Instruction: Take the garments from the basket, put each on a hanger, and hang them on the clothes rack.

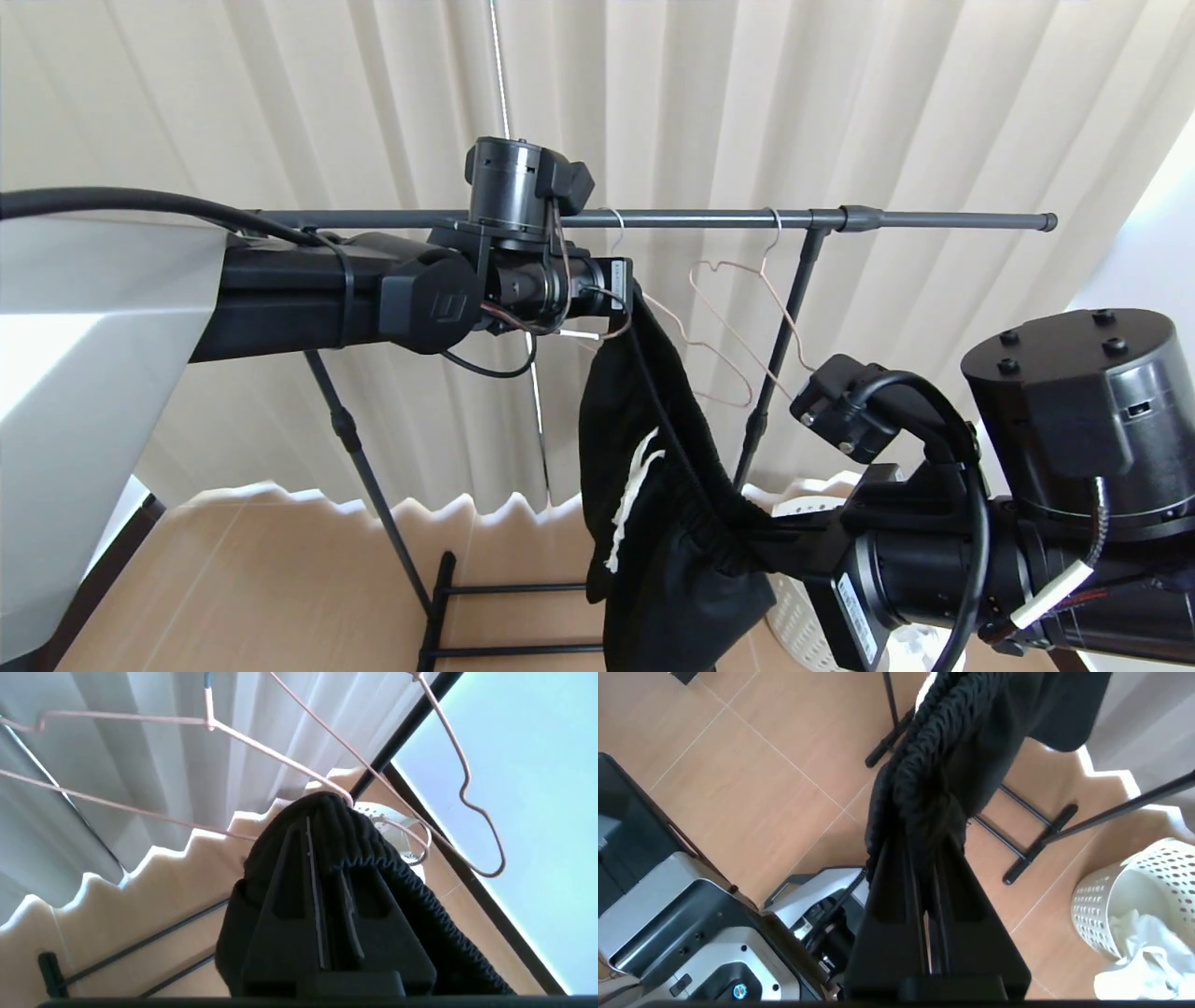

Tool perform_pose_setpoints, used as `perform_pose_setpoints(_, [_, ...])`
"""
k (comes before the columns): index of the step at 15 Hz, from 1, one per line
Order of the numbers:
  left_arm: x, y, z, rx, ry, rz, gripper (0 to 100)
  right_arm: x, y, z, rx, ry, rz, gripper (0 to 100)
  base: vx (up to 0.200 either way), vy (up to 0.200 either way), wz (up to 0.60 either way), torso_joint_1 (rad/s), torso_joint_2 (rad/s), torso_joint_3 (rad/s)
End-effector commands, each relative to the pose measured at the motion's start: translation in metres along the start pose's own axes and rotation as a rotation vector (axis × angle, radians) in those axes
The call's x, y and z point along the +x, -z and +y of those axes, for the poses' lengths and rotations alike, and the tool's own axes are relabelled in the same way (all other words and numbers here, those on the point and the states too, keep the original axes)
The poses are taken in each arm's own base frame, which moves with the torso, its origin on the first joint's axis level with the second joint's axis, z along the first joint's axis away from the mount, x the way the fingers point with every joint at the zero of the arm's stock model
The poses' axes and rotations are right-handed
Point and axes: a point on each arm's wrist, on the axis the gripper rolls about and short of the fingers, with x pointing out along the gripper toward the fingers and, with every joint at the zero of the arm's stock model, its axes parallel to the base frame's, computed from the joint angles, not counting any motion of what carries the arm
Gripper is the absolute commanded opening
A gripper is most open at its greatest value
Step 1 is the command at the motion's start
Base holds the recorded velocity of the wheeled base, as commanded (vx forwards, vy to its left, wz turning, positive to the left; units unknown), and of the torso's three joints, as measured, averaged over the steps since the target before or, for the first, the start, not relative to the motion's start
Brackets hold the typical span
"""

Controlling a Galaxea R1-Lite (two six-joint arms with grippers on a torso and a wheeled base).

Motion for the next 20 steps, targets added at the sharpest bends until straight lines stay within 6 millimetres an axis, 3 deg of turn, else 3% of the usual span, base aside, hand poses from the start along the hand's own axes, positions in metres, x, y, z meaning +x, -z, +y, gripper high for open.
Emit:
perform_pose_setpoints(1, [-0.001, -0.001, 0.002, -0.002, -0.005, 0.0, 0, 0.0, 0.0, 0.0, -0.001, 0.003, 0.0, 0, 0.0, 0.0, 0.0, 0.0, 0.0, 0.0])
perform_pose_setpoints(4, [-0.013, -0.003, 0.004, -0.004, -0.012, 0.002, 0, 0.002, 0.001, -0.005, 0.005, 0.043, 0.007, 0, 0.0, 0.0, 0.0, 0.0, 0.0, 0.0])
perform_pose_setpoints(7, [-0.051, -0.006, 0.008, -0.007, -0.039, 0.026, 0, 0.006, -0.001, -0.023, 0.032, 0.196, 0.001, 0, 0.0, 0.0, 0.0, 0.0, 0.0, 0.0])
perform_pose_setpoints(10, [-0.108, -0.004, 0.015, -0.02, -0.093, 0.107, 0, 0.004, -0.008, -0.044, 0.084, 0.328, -0.039, 0, 0.0, 0.0, 0.0, 0.0, 0.0, 0.0])
perform_pose_setpoints(12, [-0.139, 0.009, 0.016, -0.012, -0.115, 0.152, 0, 0.01, -0.012, -0.047, 0.091, 0.389, -0.101, 0, 0.0, 0.0, 0.0, 0.0, 0.0, 0.0])
perform_pose_setpoints(14, [-0.166, 0.037, 0.017, 0.014, -0.141, 0.227, 0, 0.024, -0.024, -0.049, 0.079, 0.442, -0.151, 0, 0.0, 0.0, 0.0, 0.0, 0.0, 0.0])
perform_pose_setpoints(18, [-0.181, 0.089, 0.003, 0.066, -0.131, 0.374, 0, 0.064, -0.073, -0.052, 0.079, 0.52, -0.216, 0, 0.0, 0.0, 0.0, 0.0, 0.0, 0.0])
perform_pose_setpoints(20, [-0.182, 0.1, -0.007, 0.079, -0.096, 0.407, 0, 0.078, -0.089, -0.053, 0.086, 0.532, -0.249, 0, 0.0, 0.0, 0.0, 0.0, 0.0, 0.0])
